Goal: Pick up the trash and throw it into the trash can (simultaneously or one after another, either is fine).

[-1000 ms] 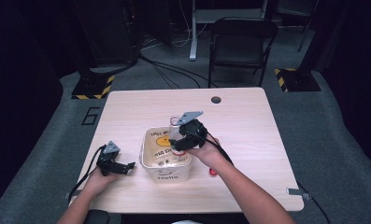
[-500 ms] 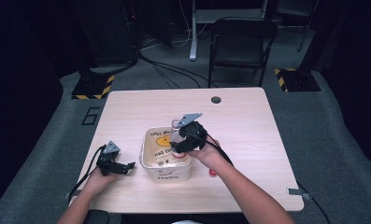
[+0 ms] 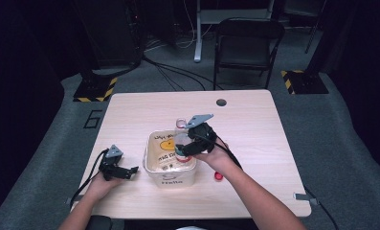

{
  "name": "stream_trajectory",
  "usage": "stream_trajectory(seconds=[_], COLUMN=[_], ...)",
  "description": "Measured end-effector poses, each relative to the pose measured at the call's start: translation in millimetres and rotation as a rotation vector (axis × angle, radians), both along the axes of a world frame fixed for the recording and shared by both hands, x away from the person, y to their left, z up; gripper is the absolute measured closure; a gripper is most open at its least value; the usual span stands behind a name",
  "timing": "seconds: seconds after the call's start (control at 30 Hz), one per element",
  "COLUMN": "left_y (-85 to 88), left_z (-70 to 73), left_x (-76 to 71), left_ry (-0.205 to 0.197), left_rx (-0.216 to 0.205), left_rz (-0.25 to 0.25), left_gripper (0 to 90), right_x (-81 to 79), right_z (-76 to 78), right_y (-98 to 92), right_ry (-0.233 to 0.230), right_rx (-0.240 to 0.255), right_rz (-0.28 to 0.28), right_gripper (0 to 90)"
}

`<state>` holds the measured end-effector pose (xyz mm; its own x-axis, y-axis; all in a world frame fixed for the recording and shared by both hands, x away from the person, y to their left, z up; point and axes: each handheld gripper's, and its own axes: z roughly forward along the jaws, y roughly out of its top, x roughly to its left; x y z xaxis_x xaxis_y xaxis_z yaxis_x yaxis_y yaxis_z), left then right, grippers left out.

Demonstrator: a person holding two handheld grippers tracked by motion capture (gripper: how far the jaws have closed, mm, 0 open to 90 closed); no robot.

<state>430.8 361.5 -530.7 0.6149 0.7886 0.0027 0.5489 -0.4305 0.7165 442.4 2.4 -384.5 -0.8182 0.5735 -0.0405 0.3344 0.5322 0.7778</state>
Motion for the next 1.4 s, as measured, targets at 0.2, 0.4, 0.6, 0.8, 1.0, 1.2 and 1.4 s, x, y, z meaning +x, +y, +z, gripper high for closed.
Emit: stream_trajectory(seconds=[0.2,0.4,0.6,0.8,1.0,1.2,1.4], left_y=[-0.1,0.1,0.0,0.0,0.0,0.0,0.1], left_z=[-0.1,0.0,0.0,0.0,0.0,0.0,0.0], left_x=[-0.1,0.1,0.0,0.0,0.0,0.0,0.0], left_ry=[0.0,0.0,0.0,0.0,0.0,-0.001,0.0], left_rx=[-0.001,0.001,0.0,0.0,0.0,0.0,0.001], left_rz=[0.001,-0.002,0.0,0.0,0.0,0.0,-0.001], left_gripper=[0.0,0.0,0.0,0.0,0.0,0.0,0.0], right_x=[-0.4,-2.7,-4.7,-8.6,-10.2,-11.9,-13.2], right_z=[1.7,5.7,11.0,16.2,19.5,20.9,22.0], right_y=[-4.3,-8.7,-14.4,-24.4,-35.9,-45.1,-54.8], right_ry=[0.002,-0.004,-0.028,-0.035,-0.041,-0.052,-0.065], right_rx=[0.005,0.02,0.032,0.049,0.057,0.058,0.058], right_rz=[-0.004,-0.006,-0.001,-0.017,-0.044,-0.059,-0.071], right_gripper=[20.2,20.7,21.1,21.5,21.9,22.3,22.9])
